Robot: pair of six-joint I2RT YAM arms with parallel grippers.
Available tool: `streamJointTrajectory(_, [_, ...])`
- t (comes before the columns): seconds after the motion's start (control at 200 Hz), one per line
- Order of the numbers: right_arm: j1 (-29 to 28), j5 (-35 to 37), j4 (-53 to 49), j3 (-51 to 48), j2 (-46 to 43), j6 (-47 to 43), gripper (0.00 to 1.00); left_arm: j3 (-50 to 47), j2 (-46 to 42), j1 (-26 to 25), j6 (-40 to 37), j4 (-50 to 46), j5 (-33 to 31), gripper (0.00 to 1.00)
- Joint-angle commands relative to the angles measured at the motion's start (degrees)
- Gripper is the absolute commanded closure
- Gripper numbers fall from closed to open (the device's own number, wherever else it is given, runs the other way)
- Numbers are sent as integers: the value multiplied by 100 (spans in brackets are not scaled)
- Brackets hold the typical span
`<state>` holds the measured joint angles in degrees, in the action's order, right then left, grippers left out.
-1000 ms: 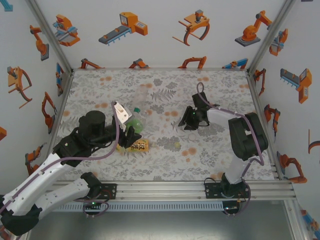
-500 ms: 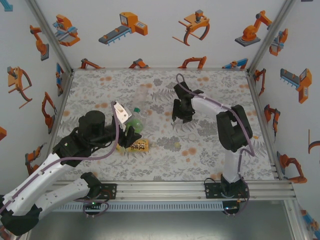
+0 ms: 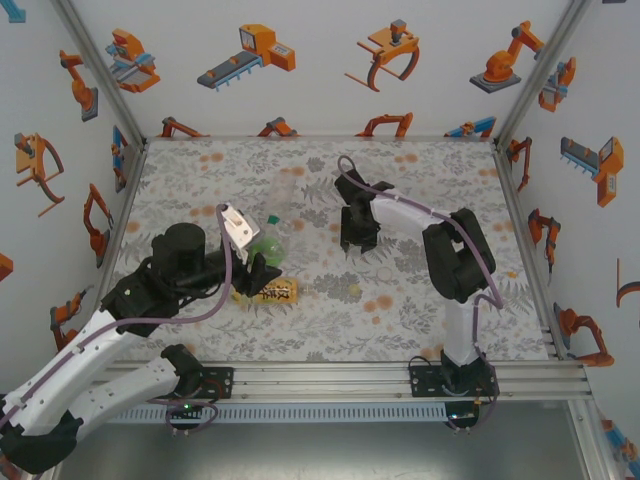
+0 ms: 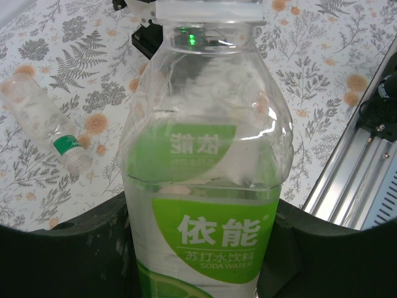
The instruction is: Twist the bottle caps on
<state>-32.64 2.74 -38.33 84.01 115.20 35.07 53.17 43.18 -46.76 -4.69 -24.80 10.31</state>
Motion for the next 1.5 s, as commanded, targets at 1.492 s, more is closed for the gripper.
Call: streamJointTrajectory(1.492, [-49, -224, 96, -413, -1084, -681, 74, -5, -41, 36, -540, -242, 339, 100])
